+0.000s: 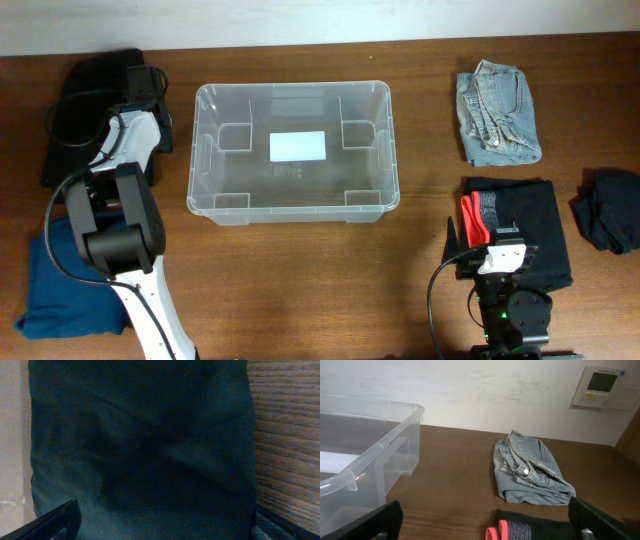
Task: Pack container
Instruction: 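Lower the left gripper onto the black garment and close on it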
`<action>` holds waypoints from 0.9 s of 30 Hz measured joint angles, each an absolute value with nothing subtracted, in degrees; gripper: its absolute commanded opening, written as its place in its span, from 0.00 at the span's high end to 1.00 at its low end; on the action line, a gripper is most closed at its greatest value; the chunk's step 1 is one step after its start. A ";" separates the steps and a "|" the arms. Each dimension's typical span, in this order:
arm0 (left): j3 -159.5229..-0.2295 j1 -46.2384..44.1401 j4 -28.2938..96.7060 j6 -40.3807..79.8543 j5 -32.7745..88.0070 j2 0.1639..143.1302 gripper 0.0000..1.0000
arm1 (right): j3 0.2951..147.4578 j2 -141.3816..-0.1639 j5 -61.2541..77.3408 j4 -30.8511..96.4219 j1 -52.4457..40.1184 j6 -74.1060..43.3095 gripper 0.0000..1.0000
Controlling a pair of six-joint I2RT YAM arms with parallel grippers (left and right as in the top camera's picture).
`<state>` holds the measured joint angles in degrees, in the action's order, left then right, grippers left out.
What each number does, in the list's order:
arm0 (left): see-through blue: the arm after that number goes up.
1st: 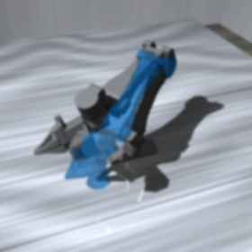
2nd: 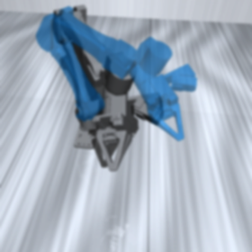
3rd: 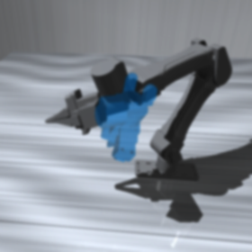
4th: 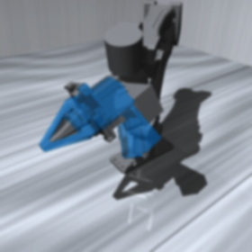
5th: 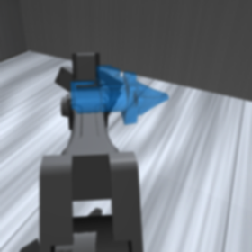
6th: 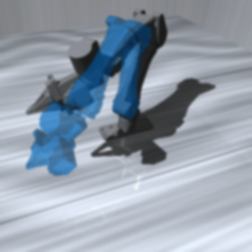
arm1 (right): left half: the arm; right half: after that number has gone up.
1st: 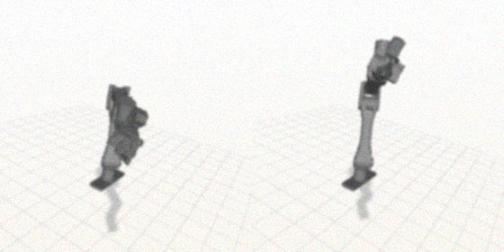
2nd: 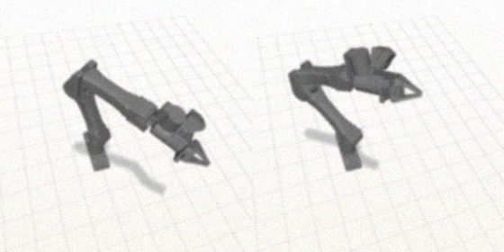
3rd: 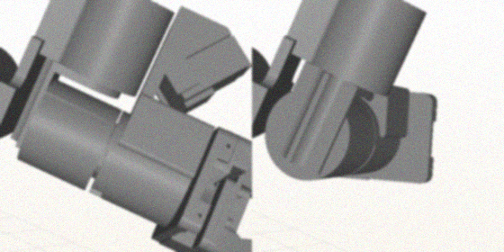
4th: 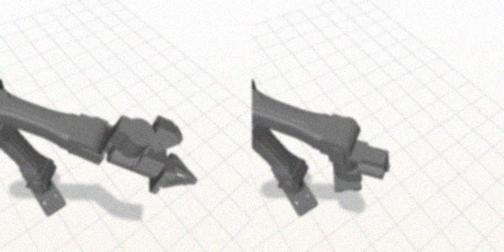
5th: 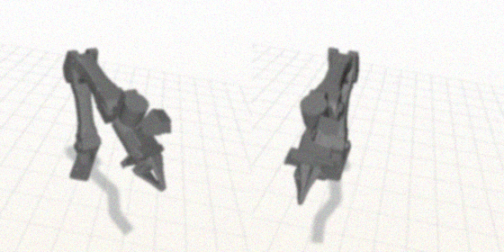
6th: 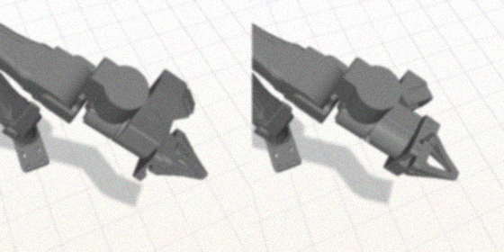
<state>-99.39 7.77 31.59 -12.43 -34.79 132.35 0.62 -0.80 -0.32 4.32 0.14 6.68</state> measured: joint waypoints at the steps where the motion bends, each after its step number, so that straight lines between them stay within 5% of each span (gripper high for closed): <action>1: -99.39 7.77 31.62 -12.43 -34.79 132.35 0.00 | 0.62 -0.80 -0.32 4.32 0.14 6.63 0.02; 27: -99.66 7.77 30.76 -14.61 -35.70 132.66 0.01 | 0.62 -0.80 -0.34 4.32 0.14 6.66 0.02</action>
<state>-99.66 7.77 30.76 -14.61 -35.70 132.66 0.62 -0.80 -0.34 4.32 0.14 6.66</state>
